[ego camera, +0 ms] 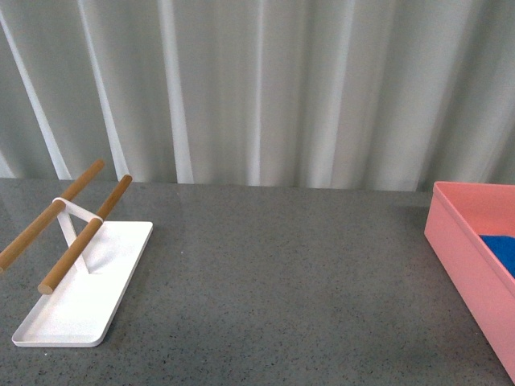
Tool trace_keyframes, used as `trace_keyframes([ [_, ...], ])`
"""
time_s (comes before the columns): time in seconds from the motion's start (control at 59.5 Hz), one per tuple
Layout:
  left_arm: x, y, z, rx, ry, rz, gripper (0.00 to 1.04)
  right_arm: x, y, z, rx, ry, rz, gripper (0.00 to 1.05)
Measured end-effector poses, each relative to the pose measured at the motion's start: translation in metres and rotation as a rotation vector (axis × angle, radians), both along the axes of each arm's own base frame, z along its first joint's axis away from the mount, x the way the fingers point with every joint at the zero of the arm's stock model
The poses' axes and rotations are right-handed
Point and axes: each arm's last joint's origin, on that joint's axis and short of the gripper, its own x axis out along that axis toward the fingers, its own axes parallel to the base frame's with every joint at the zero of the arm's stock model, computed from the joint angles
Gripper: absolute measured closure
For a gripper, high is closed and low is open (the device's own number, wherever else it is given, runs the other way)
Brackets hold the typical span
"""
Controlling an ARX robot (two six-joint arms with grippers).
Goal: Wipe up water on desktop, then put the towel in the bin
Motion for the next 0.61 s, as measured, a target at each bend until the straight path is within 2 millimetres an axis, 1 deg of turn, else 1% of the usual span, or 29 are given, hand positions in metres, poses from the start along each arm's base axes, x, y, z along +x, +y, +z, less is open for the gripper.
trace_keyframes([
  [0.252, 0.0, 0.0, 0.0, 0.0, 0.0, 0.0, 0.07, -0.014, 0.0, 0.007, 0.0, -0.023, 0.0, 1.01],
  [0.606, 0.0, 0.0, 0.0, 0.0, 0.0, 0.0, 0.07, -0.028, 0.0, 0.01, 0.003, -0.032, 0.0, 1.01],
])
